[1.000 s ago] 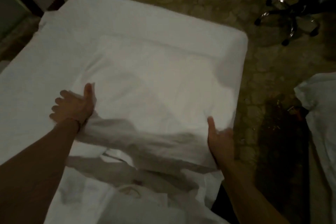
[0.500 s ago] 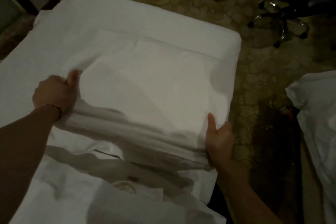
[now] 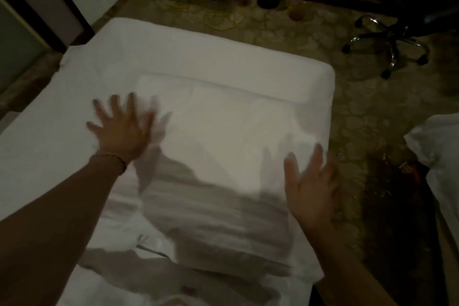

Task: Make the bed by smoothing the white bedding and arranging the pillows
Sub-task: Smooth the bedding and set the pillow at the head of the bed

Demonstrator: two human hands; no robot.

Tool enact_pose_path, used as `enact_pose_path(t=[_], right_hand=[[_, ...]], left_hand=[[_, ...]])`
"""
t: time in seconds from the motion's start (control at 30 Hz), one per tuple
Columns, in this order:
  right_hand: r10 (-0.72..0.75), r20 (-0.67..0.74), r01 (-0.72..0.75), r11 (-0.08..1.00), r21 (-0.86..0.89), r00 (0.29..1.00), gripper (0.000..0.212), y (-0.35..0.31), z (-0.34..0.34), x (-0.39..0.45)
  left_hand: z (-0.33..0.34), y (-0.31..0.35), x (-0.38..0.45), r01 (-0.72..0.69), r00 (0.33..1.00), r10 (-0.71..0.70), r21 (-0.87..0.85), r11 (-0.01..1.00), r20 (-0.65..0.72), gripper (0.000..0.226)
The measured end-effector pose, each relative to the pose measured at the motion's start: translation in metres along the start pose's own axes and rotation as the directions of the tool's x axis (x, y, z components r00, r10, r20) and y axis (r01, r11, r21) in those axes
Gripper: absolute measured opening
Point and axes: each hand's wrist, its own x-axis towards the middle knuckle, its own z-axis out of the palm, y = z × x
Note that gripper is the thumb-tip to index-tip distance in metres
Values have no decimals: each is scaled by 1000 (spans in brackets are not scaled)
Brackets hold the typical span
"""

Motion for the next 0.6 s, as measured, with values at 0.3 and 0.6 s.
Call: enact_pose_path(t=[0.3, 0.6], right_hand=[[-377, 340, 453, 874, -179, 862, 68, -85, 79, 64], [114, 257, -54, 972, -229, 960, 83, 41, 81, 57]], left_hand=[[67, 121, 17, -404, 888, 383, 33, 914, 254, 63], [88, 39, 33, -179, 970, 141, 190, 965, 198, 70]])
